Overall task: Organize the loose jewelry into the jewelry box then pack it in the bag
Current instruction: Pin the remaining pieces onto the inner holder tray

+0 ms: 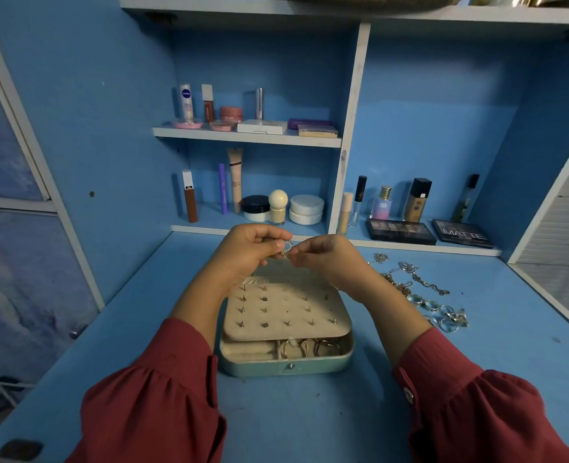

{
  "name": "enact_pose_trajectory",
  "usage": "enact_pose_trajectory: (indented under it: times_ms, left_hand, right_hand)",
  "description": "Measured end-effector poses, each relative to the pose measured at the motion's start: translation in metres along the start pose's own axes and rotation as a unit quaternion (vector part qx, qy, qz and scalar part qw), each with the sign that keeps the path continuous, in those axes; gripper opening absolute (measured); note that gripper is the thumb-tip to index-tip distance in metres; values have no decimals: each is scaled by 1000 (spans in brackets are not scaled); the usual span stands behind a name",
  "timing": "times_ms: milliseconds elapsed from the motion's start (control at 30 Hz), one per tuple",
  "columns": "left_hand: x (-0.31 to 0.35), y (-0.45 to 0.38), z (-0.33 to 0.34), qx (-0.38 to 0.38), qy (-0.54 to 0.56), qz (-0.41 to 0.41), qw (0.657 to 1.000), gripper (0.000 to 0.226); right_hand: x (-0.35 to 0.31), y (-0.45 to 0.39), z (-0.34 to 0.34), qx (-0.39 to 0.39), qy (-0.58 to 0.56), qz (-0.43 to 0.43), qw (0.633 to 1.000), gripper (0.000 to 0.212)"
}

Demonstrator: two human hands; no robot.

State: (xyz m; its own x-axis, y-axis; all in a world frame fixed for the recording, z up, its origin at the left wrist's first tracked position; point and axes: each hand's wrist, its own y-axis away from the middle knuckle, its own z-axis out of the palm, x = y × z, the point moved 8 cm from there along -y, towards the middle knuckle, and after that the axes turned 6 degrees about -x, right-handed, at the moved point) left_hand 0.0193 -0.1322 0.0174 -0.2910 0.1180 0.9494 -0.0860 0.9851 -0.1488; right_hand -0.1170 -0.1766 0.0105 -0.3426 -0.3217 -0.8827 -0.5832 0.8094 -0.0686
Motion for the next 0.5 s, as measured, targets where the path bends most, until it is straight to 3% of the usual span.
enact_pose_trajectory:
  times_ms: [233, 400, 500]
  left_hand:
    - [-6, -1, 4, -12, -39, -32, 999, 13]
    - [-4, 0, 1, 18, 10, -34, 999, 11]
    - [-2, 1, 0, 12, 17, -28, 999, 22]
  right_hand:
    - [2, 1, -3, 22, 39, 6, 999, 16]
    - [-1, 1, 1, -1, -17, -19, 1000, 5]
    - [0, 0, 1, 4, -25, -25, 999, 5]
